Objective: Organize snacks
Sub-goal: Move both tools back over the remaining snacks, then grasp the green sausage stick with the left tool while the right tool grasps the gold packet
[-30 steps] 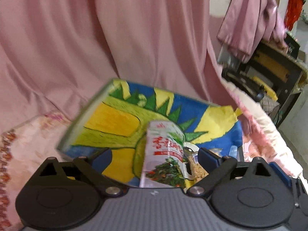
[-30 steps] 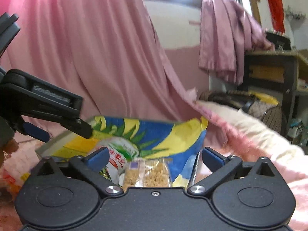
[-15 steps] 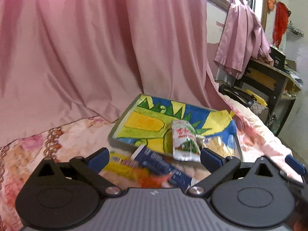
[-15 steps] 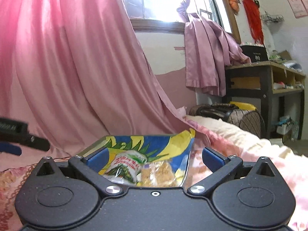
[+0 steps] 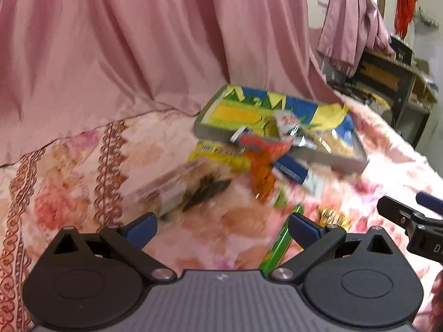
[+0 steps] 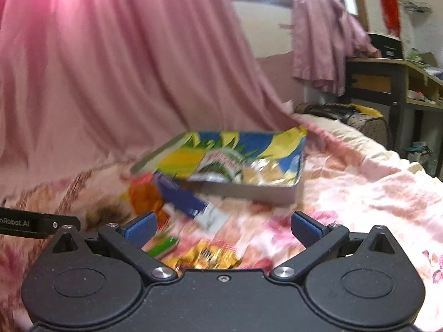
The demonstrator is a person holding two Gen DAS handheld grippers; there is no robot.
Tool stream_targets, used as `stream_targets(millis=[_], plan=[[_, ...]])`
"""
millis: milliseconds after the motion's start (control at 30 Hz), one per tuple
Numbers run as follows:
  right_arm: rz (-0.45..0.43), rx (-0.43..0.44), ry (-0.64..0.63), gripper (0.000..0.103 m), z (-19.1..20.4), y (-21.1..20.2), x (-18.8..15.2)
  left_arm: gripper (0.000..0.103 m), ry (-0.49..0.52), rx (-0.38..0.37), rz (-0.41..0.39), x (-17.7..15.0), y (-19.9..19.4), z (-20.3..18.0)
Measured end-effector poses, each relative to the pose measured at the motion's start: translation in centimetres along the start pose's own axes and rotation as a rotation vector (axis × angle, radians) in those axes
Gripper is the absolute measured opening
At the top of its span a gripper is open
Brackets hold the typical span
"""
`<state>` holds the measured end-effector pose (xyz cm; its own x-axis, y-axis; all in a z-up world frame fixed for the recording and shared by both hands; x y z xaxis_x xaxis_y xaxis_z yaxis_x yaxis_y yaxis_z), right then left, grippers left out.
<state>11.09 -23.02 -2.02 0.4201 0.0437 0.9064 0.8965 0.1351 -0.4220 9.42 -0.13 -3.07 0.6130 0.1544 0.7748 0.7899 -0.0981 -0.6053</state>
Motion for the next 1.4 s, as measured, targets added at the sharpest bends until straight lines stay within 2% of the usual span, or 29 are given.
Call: stream_targets(millis=[167,400,700,1400], plan=[[0.058,0.004,-0.105,0.102,1.8,0.8,-1.0,0.102,0.01,-0.001,0.019,-1.2,-0.4,0.7],[0.175,-0.001,-0.142,0.102,2.5,2.6,-2.4,0.102,0.09,0.004,0.076,-2.5,0.2,-0.2],[0.229,0.009,-0.126,0.102,2.2,3.4,-2.9,0.102,0.17,0.004,0.11,-3.1,0.7,-1.4],[0.332,0.069,0.006,0.102,1.3,5.6,-3.6,0.102,0.204,0.009,0.165,-3.7,2.8,-2.0]])
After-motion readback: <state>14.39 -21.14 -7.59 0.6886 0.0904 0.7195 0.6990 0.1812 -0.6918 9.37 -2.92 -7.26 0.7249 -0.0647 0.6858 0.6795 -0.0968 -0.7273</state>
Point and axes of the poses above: each gripper's, at about its wrist camera, not at the fingertips, and y roughly the way its jaws point, z to its left, x to its top, the point moved 5 cm from there along y, roughly the way its jaws point, and after that the axes turned 7 degrees about -x, right-handed, at the moved point
